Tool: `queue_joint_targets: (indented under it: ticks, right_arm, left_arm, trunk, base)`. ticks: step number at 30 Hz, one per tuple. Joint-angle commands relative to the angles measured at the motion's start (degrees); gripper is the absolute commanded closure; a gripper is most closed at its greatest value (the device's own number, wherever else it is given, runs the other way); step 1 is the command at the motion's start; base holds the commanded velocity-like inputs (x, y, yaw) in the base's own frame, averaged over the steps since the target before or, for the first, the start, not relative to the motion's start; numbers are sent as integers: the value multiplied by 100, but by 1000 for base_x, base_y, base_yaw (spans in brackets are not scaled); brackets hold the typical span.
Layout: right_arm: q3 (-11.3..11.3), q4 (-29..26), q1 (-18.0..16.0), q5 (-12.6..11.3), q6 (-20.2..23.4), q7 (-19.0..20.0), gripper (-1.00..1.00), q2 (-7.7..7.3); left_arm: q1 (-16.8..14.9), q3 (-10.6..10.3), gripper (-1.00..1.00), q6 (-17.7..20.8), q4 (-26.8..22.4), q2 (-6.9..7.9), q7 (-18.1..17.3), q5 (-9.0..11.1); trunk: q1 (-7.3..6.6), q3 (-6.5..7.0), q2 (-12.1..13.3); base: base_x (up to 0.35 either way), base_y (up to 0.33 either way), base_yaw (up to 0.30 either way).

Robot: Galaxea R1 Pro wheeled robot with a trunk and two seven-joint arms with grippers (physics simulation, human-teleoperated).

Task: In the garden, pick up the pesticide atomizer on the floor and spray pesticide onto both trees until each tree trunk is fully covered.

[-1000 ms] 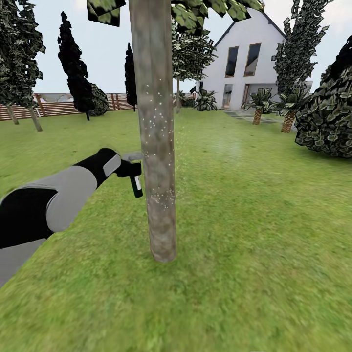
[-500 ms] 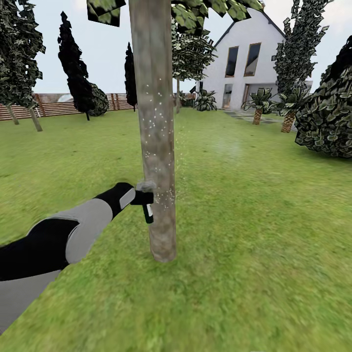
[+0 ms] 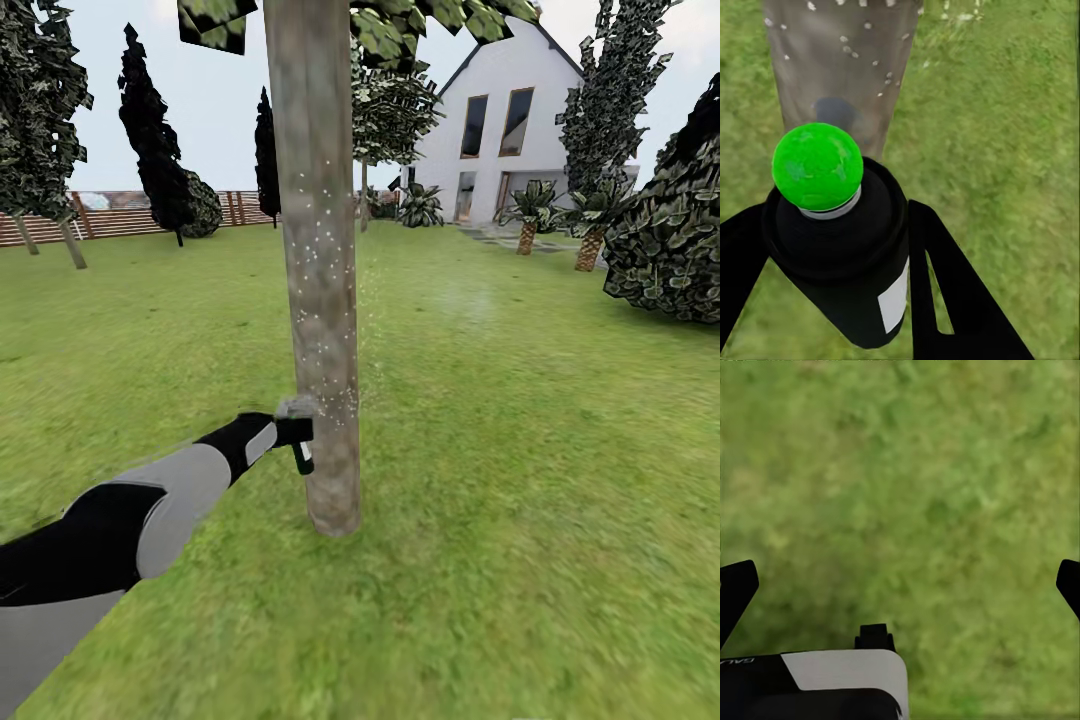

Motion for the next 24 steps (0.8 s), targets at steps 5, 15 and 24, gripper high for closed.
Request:
queue_joint_targets:
  ticks: [5,15,24]
  right_arm:
    - [49,9,-7,-50,-37,-3,-100,23]
    - [49,9,-8,-59,-29,-3,-100,38]
    - [49,9,-8,-59,-29,-3,-100,51]
  left_arm:
    - [990,-23,100,-1394,-10,10,-30,62]
    - [1389,-23,100,-1456,-10,11,-30,68]
    - [1390,-23,100,-1443,-10,8,-31,68]
  trunk:
    - [1,-7,-8]
    - [1,-7,-8]
    - [1,-8,-8]
  base:
    - [0,0,0]
    - [7,220,0]
    - [118,339,-133]
